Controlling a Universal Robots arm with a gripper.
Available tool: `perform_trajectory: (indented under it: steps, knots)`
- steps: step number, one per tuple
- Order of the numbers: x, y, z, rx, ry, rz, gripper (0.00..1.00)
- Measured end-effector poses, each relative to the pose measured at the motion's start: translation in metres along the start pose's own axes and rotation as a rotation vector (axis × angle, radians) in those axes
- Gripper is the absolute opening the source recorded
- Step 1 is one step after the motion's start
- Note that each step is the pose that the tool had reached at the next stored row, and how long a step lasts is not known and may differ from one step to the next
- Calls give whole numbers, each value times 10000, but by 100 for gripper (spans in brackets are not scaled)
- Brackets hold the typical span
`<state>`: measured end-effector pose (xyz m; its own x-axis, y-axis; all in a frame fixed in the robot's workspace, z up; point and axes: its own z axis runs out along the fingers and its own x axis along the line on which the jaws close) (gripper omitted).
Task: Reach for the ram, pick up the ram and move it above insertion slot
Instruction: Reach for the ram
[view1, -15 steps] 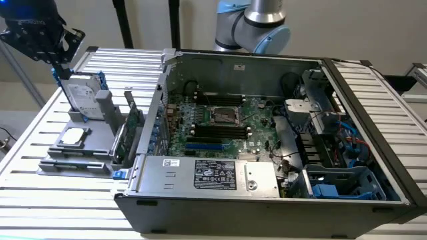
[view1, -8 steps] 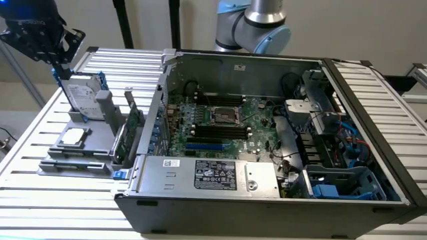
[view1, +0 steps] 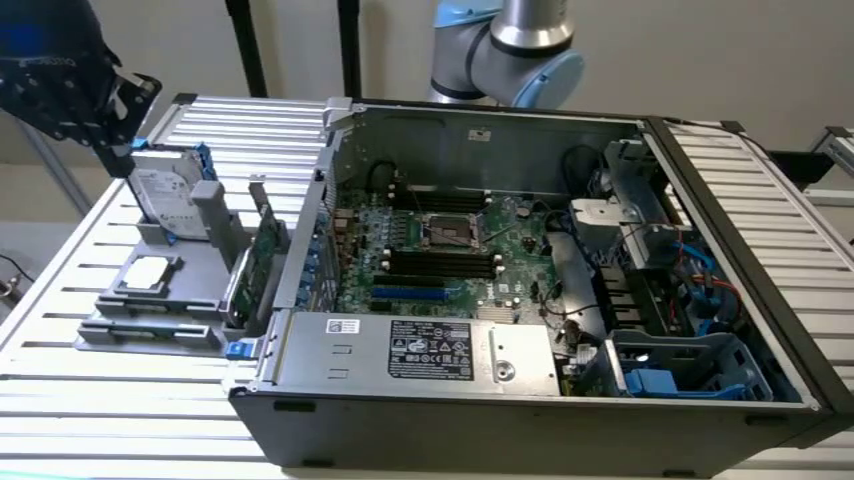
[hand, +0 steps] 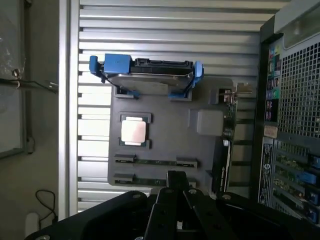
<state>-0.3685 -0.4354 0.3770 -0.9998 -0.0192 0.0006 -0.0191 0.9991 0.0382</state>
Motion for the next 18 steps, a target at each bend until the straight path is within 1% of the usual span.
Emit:
perform_trajectory:
  steps: [8,11,13,15,16,18]
  knots:
    - [5,-363,44,0,0,1,11]
    - [7,-476,76,0,-1,-1,11]
    - [7,-502,100,-1,-3,1,11]
    - [8,-509,117,1,8,-8,11]
    - [9,-510,121,3,26,-80,11]
    - [8,-511,129,3,61,-403,11]
